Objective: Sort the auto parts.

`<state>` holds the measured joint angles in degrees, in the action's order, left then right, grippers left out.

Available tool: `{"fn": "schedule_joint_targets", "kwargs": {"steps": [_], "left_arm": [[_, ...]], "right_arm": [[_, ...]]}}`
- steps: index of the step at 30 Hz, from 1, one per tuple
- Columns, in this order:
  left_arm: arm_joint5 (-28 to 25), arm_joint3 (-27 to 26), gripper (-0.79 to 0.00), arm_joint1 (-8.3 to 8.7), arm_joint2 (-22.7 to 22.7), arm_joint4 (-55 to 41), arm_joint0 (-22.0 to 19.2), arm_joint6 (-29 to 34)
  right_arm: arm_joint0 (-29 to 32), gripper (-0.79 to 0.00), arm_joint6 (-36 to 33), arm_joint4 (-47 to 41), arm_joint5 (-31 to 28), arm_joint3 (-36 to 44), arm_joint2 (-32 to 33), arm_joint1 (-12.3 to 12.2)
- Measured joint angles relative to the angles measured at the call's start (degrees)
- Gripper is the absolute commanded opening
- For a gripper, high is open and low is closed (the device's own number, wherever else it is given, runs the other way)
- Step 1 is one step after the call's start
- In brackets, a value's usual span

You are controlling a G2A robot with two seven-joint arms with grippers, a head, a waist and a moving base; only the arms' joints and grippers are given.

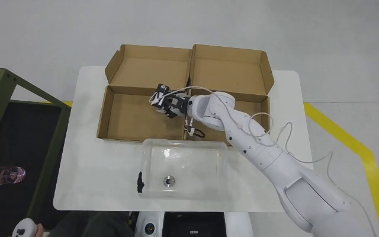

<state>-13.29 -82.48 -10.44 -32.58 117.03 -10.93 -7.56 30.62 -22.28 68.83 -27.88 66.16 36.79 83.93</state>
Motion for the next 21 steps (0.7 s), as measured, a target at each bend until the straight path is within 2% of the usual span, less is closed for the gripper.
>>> {"fn": "schedule_joint_targets", "kwargs": {"steps": [3,6,12,20,21], "left_arm": [[0.0,0.0,0.000,0.00,0.0,0.0,0.0,0.0],[0.0,0.0,0.000,0.00,0.0,0.0,0.0,0.0],[0.0,0.0,0.000,0.00,0.0,0.0,0.0,0.0],[0.0,0.0,0.000,0.00,0.0,0.0,0.0,0.0],[0.0,0.0,0.000,0.00,0.0,0.0,0.0,0.0]], "right_arm": [[1.5,-0.172,-0.4,0.5,-1.6,4.1,1.5,-0.7],[3.6,-0.154,-0.8,0.9,-3.2,8.6,3.2,-1.6],[9.3,-0.172,-2.8,2.3,-6.9,18.5,6.5,-3.5],[17.0,-0.148,-4.9,4.3,-13.4,29.1,9.3,-5.8],[17.7,-0.175,-5.0,4.5,-14.0,30.1,9.6,-6.0]]}}
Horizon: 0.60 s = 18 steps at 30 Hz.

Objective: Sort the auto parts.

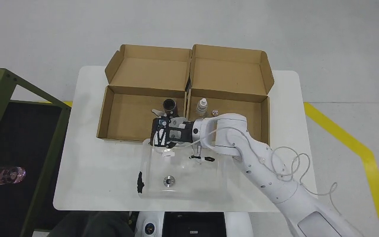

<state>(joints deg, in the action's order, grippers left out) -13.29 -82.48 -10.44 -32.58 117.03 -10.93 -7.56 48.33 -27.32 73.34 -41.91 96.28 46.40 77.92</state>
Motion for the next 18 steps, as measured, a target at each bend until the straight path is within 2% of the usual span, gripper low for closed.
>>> {"fn": "schedule_joint_targets", "kwargs": {"steps": [6,18], "left_arm": [[0.0,0.0,0.000,0.00,0.0,0.0,0.0,0.0],[0.0,0.0,0.000,0.00,0.0,0.0,0.0,0.0]], "right_arm": [[5.1,-0.197,-0.9,2.8,-4.4,5.0,0.8,-1.4],[13.1,-0.237,-0.4,6.1,-10.6,8.6,1.3,-3.7]]}}
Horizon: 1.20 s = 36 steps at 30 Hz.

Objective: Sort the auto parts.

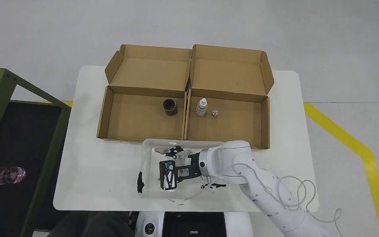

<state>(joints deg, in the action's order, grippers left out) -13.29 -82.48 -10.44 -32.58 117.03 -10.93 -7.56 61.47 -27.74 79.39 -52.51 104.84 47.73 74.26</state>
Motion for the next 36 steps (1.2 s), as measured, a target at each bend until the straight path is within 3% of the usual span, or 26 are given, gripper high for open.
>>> {"fn": "schedule_joint_targets", "kwargs": {"steps": [2,16,30,36], "left_arm": [[0.0,0.0,0.000,0.00,0.0,0.0,0.0,0.0],[0.0,0.0,0.000,0.00,0.0,0.0,0.0,0.0],[0.0,0.0,0.000,0.00,0.0,0.0,0.0,0.0],[0.0,0.0,0.000,0.00,0.0,0.0,0.0,0.0]], "right_arm": [[0.5,-0.277,0.0,0.6,-0.5,-0.1,-0.2,-0.2],[1.8,-0.256,-0.4,3.8,-2.7,-2.5,-2.2,-1.1],[-0.6,-0.292,0.2,5.5,-1.4,-8.3,-6.3,-0.5],[-2.0,-0.403,0.4,5.5,-0.6,-11.0,-8.3,0.0]]}}
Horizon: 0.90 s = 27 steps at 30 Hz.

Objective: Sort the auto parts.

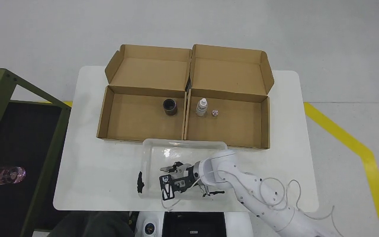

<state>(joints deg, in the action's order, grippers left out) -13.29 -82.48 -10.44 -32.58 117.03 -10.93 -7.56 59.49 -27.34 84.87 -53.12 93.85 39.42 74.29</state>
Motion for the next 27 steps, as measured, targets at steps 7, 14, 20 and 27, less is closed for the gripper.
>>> {"fn": "schedule_joint_targets", "kwargs": {"steps": [7,14,20,27], "left_arm": [[0.0,0.0,0.000,0.00,0.0,0.0,0.0,0.0],[0.0,0.0,0.000,0.00,0.0,0.0,0.0,0.0],[0.0,0.0,0.000,0.00,0.0,0.0,0.0,0.0],[0.0,0.0,0.000,0.00,0.0,0.0,0.0,0.0]], "right_arm": [[-1.5,-0.428,0.0,0.0,0.5,-2.2,-1.6,0.5],[-2.7,-0.699,0.4,-0.8,0.6,-3.4,-2.7,1.0],[-4.0,-0.785,1.0,-1.7,1.0,-3.3,-3.4,1.5],[-5.1,-0.785,1.8,-3.4,1.5,-1.5,-2.3,1.6]]}}
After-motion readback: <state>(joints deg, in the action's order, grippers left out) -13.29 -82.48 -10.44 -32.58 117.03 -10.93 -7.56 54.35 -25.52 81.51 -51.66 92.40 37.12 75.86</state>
